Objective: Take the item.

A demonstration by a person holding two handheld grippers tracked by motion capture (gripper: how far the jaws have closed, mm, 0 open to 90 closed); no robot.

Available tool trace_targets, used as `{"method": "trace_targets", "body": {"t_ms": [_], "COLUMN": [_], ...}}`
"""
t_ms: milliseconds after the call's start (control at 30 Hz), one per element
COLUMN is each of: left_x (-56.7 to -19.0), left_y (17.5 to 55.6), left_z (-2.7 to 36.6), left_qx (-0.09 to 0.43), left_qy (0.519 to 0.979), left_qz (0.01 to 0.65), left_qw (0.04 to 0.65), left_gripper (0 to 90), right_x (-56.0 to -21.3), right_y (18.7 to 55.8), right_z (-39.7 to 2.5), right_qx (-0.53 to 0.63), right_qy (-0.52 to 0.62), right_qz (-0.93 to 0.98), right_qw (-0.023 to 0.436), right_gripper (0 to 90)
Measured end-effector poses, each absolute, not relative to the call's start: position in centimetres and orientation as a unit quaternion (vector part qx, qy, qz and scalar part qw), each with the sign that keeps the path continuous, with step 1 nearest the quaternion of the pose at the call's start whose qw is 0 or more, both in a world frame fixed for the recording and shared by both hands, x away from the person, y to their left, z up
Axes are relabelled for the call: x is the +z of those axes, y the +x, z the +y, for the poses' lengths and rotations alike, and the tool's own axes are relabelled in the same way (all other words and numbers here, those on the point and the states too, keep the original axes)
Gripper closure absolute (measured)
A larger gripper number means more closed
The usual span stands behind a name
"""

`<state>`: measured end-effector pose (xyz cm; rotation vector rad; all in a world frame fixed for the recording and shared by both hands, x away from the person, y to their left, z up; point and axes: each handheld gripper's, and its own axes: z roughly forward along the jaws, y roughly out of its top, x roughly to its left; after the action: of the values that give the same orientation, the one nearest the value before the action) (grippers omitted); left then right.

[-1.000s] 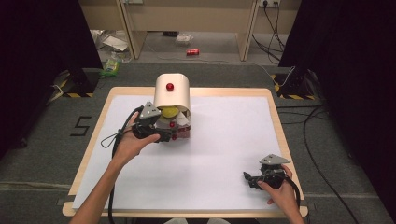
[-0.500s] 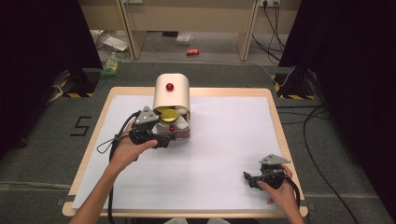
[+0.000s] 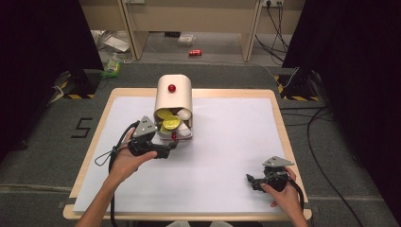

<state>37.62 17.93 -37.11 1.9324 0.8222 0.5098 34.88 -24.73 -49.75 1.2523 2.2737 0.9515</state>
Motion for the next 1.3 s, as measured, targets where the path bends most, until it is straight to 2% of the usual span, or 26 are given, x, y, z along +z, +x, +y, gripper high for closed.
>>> {"method": "trace_targets", "body": {"t_ms": [1300], "left_x": [-38.0], "left_y": [34.5], "left_z": [18.1], "left_qx": [0.189], "left_qy": [0.798], "left_qz": [0.329], "left_qw": [0.468], "left_gripper": [14.9], "right_x": [-49.8], "right_y": [34.9], "right_z": [-24.7], "right_qx": [0.338], "right_qy": [0.445], "right_qz": [0.808], "right_qw": [0.187], "right_gripper": [8.5]}}
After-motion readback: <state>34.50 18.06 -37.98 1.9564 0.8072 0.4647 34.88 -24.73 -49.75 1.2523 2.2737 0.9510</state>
